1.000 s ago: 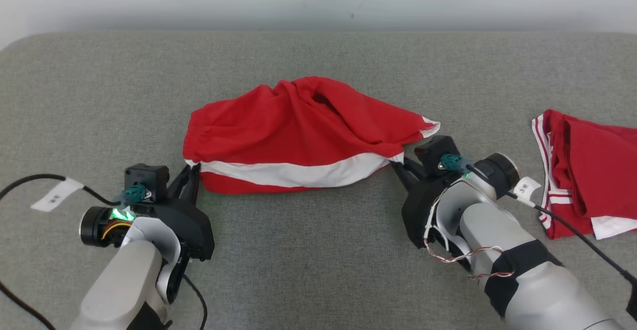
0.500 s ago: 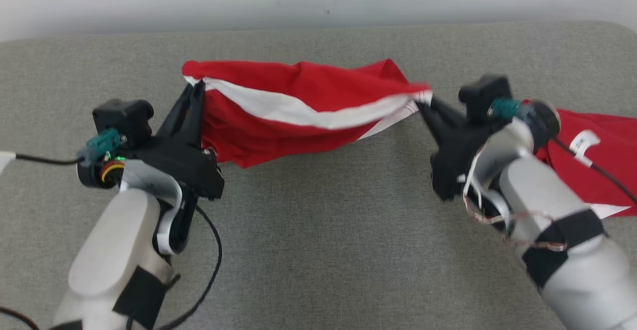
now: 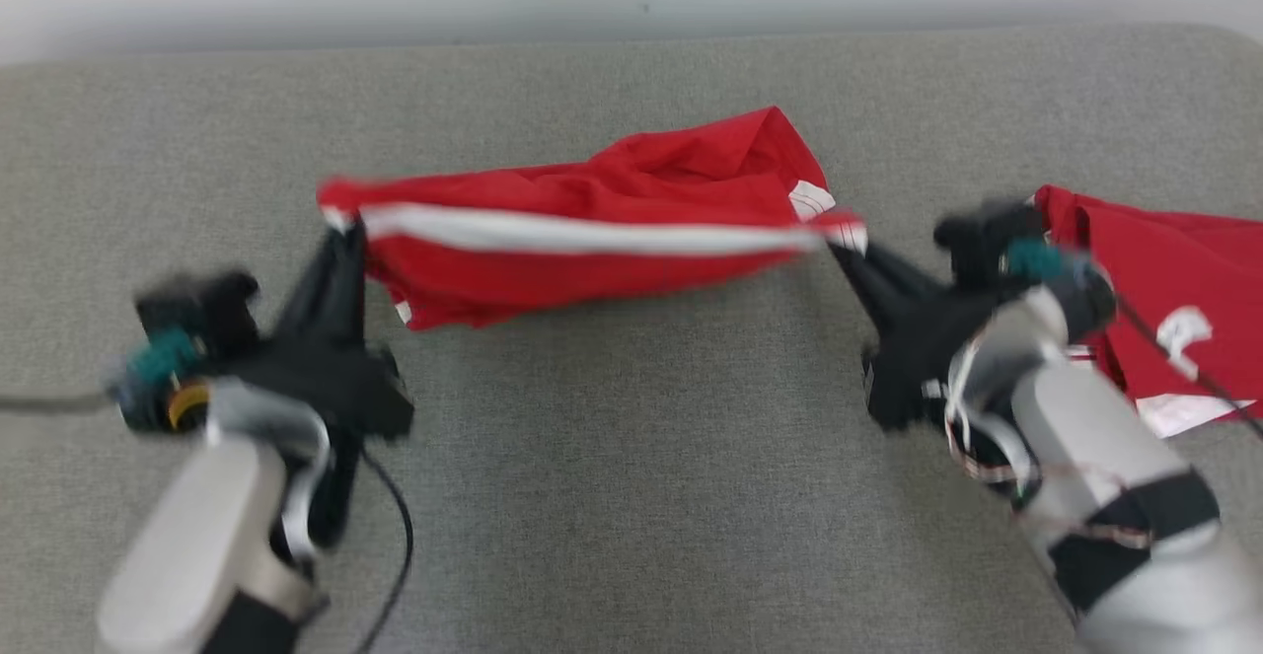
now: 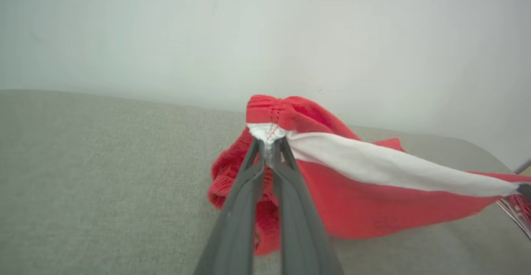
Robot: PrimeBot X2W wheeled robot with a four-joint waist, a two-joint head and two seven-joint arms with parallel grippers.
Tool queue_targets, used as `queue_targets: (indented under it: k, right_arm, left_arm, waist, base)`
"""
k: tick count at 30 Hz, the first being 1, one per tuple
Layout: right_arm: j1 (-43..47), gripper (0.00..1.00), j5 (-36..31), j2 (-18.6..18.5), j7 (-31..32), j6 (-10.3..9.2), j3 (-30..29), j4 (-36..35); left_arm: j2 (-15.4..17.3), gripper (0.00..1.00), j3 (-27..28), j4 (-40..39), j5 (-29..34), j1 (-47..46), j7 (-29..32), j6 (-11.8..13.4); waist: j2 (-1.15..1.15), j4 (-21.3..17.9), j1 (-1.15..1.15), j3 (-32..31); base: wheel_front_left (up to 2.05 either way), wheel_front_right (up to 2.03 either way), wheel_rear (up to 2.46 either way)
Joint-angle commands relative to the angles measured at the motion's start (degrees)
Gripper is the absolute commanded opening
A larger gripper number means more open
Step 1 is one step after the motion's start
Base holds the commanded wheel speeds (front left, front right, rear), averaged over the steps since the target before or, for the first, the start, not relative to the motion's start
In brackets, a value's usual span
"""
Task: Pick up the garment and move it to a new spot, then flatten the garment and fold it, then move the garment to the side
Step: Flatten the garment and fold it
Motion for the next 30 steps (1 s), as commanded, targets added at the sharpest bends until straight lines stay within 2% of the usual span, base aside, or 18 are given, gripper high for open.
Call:
queue_targets:
  k: [1,2,4,5,9,14,17,20,23,26,30]
  right_arm:
    - [-4.27,0.00,1.87,1.40,0.33,-0.15,-0.84,-0.57]
    - [-6.35,0.00,3.34,2.19,0.41,-0.15,-1.43,-0.05]
    - [-11.98,0.00,5.23,3.33,0.38,-0.15,-2.37,1.64]
    - [-11.98,0.00,5.23,3.33,0.38,-0.15,-2.37,1.64]
    - [-23.59,0.00,6.07,6.07,-2.00,-0.15,-4.78,8.69]
    - [-36.83,0.00,1.86,7.65,-9.65,-0.15,-11.17,17.52]
    - [-42.87,0.00,-1.97,8.76,-16.63,-0.18,-17.40,21.79]
    - [-48.23,0.00,-4.92,9.95,-22.28,-0.22,-21.99,24.27]
    - [-50.20,0.00,-7.69,10.77,-24.11,-0.21,-21.98,25.42]
    - [-49.46,0.00,-8.48,11.03,-24.20,-0.20,-20.64,27.34]
    - [-44.91,0.00,-8.45,11.87,-19.06,-0.16,-13.62,29.99]
  left_arm:
    - [0.69,0.00,0.53,-0.18,0.14,-4.91,0.76,-0.80]
    - [1.31,0.00,0.08,0.48,0.77,-7.39,1.43,-1.74]
    - [1.04,0.00,1.27,2.45,-2.18,-12.77,3.16,-4.35]
    - [1.04,0.00,1.27,2.45,-2.18,-12.77,3.16,-4.35]
    - [2.59,0.00,4.08,7.39,-4.87,-24.25,4.95,-7.14]
    - [3.24,0.00,4.91,10.39,-3.73,-36.60,1.94,-8.24]
    - [2.37,0.00,6.41,11.40,-3.75,-42.06,-2.37,-8.23]
    - [0.33,0.00,9.34,11.37,-6.41,-46.53,-6.45,-8.47]
    - [-0.71,0.00,9.27,10.54,-7.63,-47.49,-7.88,-9.28]
    - [-0.60,0.00,7.76,10.86,-7.90,-44.48,-8.12,-9.75]
    - [0.60,0.00,4.50,11.62,-9.19,-37.59,-7.38,-10.14]
  waist:
    - [0.00,-0.65,0.01,1.60]
    - [0.00,-0.82,0.01,2.24]
    - [0.00,-1.44,0.01,4.03]
    - [0.00,-1.44,0.01,4.03]
    - [0.00,-3.03,0.01,7.42]
    - [0.00,-3.46,0.01,10.75]
    - [0.00,-3.50,0.01,11.67]
    - [0.00,-3.29,0.01,11.77]
    - [0.00,-3.04,0.01,11.87]
    - [0.00,-2.88,0.01,11.78]
    - [0.00,-2.91,0.01,11.76]
  base:
    - [0.00,0.00,0.00]
    - [0.00,0.00,0.00]
    - [0.00,0.00,0.00]
    - [0.00,0.00,0.00]
    - [0.00,0.00,0.00]
    - [0.00,0.00,0.00]
    - [0.00,0.00,0.00]
    - [0.00,0.00,0.00]
    - [0.00,0.00,0.00]
    - [0.00,0.00,0.00]
    - [0.00,0.00,0.00]
